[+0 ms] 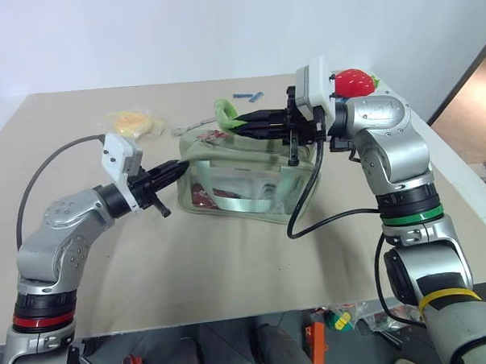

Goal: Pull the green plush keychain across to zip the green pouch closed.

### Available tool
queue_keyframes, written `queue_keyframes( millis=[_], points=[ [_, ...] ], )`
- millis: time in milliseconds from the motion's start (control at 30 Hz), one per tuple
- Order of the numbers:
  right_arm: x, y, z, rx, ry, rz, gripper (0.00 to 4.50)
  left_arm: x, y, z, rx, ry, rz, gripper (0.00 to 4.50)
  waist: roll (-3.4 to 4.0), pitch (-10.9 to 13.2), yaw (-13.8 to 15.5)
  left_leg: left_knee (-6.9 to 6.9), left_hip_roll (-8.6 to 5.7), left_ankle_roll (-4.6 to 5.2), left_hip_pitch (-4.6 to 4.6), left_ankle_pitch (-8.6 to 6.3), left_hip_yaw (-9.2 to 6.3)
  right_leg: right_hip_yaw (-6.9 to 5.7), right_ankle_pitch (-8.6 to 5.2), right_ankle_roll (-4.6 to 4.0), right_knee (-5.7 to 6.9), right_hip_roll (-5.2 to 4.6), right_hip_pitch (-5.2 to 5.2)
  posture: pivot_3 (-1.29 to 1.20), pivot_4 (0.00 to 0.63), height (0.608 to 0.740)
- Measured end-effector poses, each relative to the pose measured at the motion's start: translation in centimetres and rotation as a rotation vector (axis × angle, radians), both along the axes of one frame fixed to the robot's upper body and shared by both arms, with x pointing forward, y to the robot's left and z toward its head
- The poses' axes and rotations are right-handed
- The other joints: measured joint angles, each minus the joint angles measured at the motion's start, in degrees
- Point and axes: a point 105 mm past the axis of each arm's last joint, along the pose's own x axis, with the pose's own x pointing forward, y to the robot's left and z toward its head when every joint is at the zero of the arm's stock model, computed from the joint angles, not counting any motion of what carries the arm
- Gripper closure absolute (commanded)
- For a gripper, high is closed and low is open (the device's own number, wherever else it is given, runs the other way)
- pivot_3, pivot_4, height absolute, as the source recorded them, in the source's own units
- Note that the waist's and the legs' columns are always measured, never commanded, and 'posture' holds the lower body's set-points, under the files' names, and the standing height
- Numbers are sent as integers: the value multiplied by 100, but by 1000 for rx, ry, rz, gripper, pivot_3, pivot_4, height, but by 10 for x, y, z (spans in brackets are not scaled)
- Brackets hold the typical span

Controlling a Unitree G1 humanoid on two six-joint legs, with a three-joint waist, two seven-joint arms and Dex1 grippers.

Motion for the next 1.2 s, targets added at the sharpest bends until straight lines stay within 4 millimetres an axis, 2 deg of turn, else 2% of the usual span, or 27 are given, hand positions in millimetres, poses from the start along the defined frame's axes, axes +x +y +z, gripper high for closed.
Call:
queue_keyframes(
  millis=[800, 1200],
  points=[
    [15, -28, -5, -9, -19, -85, 4484, -1, 9, -4, 62, -17, -2, 4500, 0, 0, -6, -1, 1, 0, 3, 0, 0, 0, -1, -2, 0, 2, 0, 0, 150, 740],
    [25, -71, 7, -9, -57, -229, 4484, 2, 11, -3, 84, -21, 10, 4500, 0, 0, -12, -2, 1, 0, 6, 0, 1, 2, -1, -2, 1, 3, 0, 0, 150, 740]
  ],
)
